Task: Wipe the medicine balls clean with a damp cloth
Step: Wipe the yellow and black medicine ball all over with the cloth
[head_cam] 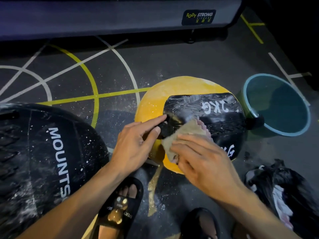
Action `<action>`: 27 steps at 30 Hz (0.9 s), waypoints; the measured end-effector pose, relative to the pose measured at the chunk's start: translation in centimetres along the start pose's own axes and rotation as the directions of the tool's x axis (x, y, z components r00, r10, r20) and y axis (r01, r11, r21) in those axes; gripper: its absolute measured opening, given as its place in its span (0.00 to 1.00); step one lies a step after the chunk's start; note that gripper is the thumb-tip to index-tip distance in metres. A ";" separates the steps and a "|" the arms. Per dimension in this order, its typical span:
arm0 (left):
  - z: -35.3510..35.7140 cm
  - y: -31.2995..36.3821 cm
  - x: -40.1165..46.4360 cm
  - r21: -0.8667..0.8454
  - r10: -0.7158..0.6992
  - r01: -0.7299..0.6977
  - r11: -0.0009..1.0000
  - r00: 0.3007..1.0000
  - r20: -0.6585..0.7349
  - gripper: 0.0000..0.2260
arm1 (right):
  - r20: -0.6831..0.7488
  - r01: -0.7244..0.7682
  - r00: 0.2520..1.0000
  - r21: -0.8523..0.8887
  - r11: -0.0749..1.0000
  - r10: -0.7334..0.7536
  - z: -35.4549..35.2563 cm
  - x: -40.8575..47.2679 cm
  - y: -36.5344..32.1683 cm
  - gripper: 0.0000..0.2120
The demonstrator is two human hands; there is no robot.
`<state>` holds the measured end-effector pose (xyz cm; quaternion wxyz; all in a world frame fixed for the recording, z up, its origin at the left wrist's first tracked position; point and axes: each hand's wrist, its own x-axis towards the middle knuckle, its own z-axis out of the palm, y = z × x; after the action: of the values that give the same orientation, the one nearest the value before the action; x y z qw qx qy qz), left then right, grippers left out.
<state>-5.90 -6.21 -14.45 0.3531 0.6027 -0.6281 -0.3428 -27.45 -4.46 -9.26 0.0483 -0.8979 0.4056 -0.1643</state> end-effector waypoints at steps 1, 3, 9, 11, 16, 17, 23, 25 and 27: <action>0.1 -0.1 -0.2 -0.009 -0.006 0.006 1.000 1.000 0.016 0.15 | 0.005 -0.015 1.000 0.025 1.000 0.015 -0.9 -0.2 0.0 0.11; 0.1 0.1 -0.3 -0.053 -0.008 0.010 0.999 0.999 0.034 0.16 | -0.056 -0.120 0.991 0.057 0.991 0.123 -2.9 0.5 0.4 0.12; -0.2 1.7 -0.3 -0.123 0.002 0.001 0.992 1.000 0.023 0.20 | -0.113 -0.255 0.959 0.068 0.965 0.261 -0.9 1.6 -1.1 0.14; -0.3 1.2 -0.4 -0.118 0.011 -0.006 0.993 0.999 0.041 0.20 | -0.024 -0.139 0.990 0.091 0.986 0.142 1.3 0.3 -3.2 0.11; -0.4 0.5 -1.0 -0.124 0.033 -0.019 0.992 0.993 0.115 0.21 | -0.256 -0.245 0.903 0.354 0.903 0.345 -0.9 0.5 -3.3 0.09; -0.4 0.7 -1.2 -0.124 0.029 -0.014 0.992 0.992 0.119 0.21 | -0.360 -0.287 0.840 0.338 0.896 0.405 -1.2 1.0 -2.9 0.08; -0.4 0.5 -1.2 -0.073 -0.002 0.010 0.997 0.993 0.122 0.24 | -0.241 -0.243 0.921 0.260 0.934 0.307 2.1 2.5 -4.5 0.12; -0.6 0.3 -1.3 -0.047 0.018 -0.012 0.999 0.992 0.122 0.21 | -0.192 -0.296 0.915 0.276 0.915 0.354 1.5 1.7 -4.2 0.10; -0.8 0.2 -1.2 -0.033 0.037 -0.033 0.999 0.993 0.113 0.20 | -0.295 -0.336 0.857 0.300 0.893 0.422 0.4 1.4 -3.2 0.09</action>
<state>-5.27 -4.99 -13.85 0.3322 0.5654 -0.6522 -0.3802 -24.11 -3.38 -8.58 0.1137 -0.7428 0.5549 -0.3570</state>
